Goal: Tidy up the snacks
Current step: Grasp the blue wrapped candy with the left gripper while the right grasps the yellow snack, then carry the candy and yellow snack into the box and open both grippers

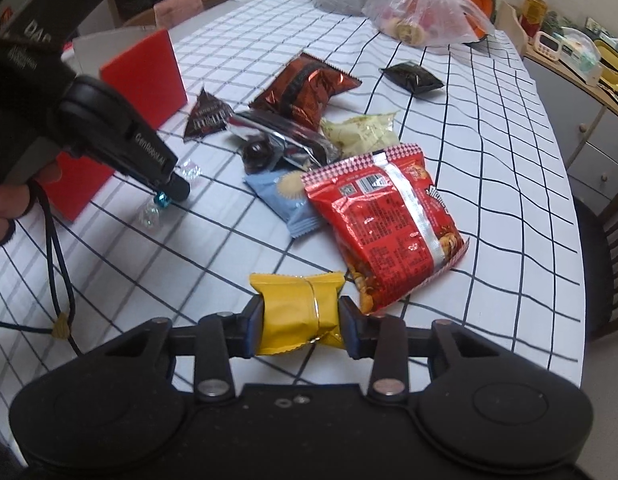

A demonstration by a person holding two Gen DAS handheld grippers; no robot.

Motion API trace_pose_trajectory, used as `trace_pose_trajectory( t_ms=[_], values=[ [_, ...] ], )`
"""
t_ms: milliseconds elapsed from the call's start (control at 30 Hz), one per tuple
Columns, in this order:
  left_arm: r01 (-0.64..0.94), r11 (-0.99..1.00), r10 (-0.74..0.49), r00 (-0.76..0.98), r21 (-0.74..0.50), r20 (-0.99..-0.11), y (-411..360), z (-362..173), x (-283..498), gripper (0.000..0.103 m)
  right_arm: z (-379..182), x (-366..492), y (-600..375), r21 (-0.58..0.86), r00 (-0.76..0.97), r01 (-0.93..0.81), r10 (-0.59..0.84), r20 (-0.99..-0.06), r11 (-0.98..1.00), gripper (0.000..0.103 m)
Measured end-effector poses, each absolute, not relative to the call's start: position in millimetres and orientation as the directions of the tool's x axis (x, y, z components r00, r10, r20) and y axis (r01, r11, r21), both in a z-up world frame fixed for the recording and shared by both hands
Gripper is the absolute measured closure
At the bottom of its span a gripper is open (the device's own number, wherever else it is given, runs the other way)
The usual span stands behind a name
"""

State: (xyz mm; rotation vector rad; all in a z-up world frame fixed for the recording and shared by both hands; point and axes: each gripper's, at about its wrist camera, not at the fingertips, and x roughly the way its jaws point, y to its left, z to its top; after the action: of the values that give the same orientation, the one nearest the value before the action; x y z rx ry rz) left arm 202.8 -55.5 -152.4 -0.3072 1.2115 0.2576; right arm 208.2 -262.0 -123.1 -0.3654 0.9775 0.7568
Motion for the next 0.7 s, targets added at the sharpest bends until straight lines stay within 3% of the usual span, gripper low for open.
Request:
trace_pose_trajectory(
  t_ms=[700],
  values=[
    [-0.263, 0.946, -0.045, 0.47, -0.189, -0.881, -22.3, -57.7, 107.8, 0.091, -29.1, 151.0, -230.4, 0.11, 0.41, -0.702, 0.526, -0.745, 0.703, 0.066]
  ],
)
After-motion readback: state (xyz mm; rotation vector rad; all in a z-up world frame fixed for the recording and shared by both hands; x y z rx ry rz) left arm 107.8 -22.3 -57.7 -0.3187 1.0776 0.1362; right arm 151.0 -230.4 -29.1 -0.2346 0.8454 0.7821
